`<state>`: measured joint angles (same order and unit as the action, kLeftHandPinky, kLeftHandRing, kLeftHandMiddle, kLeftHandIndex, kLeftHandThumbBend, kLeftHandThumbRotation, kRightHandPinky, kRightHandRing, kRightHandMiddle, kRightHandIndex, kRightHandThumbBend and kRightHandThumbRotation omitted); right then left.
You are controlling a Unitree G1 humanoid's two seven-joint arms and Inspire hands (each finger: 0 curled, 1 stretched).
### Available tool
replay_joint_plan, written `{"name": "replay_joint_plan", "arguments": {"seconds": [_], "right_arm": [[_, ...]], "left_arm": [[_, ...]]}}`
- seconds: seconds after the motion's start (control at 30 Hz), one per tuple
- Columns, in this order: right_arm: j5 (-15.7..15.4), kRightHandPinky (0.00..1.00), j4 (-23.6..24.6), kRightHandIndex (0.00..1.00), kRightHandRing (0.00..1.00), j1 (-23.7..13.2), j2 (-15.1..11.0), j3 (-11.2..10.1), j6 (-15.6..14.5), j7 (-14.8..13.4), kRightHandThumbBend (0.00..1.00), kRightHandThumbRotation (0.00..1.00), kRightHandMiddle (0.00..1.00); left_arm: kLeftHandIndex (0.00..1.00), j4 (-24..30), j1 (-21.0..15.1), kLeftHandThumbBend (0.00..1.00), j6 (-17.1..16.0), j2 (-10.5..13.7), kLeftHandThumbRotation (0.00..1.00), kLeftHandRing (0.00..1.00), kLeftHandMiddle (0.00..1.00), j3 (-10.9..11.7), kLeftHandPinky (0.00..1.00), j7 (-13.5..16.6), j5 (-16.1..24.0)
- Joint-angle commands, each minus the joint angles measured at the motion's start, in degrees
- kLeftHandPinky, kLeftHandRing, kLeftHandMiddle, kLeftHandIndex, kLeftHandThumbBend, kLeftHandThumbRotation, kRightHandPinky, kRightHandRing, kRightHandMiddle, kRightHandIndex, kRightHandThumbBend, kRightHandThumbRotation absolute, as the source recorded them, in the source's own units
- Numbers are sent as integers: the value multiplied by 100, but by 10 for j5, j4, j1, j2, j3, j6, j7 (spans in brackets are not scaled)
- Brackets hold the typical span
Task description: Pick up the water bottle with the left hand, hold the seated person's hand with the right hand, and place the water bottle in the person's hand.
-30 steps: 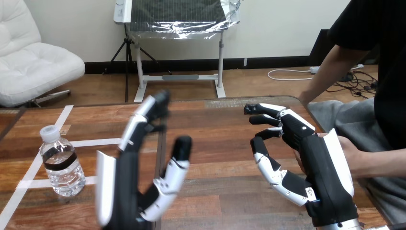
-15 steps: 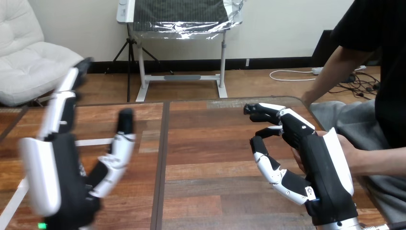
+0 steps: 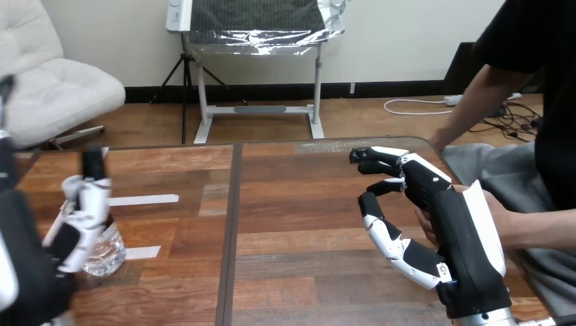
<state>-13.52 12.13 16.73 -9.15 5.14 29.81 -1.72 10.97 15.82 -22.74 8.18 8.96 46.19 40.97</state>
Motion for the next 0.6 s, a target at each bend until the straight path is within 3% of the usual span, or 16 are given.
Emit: {"name": "replay_joint_plan", "arguments": {"seconds": [0.0,0.57], "right_arm": [[3,61,-3,70,74,-40,3,-6,12,-1,30,0,77],[4,62,-9,69,74,-45,0,-7,19,0,31,0,77]], "left_arm": [[90,-31,-35,44,1,22,70,89,91,14,84,8,8],[91,-103,-60,48,29,52,75,90,92,37,83,12,2]]}}
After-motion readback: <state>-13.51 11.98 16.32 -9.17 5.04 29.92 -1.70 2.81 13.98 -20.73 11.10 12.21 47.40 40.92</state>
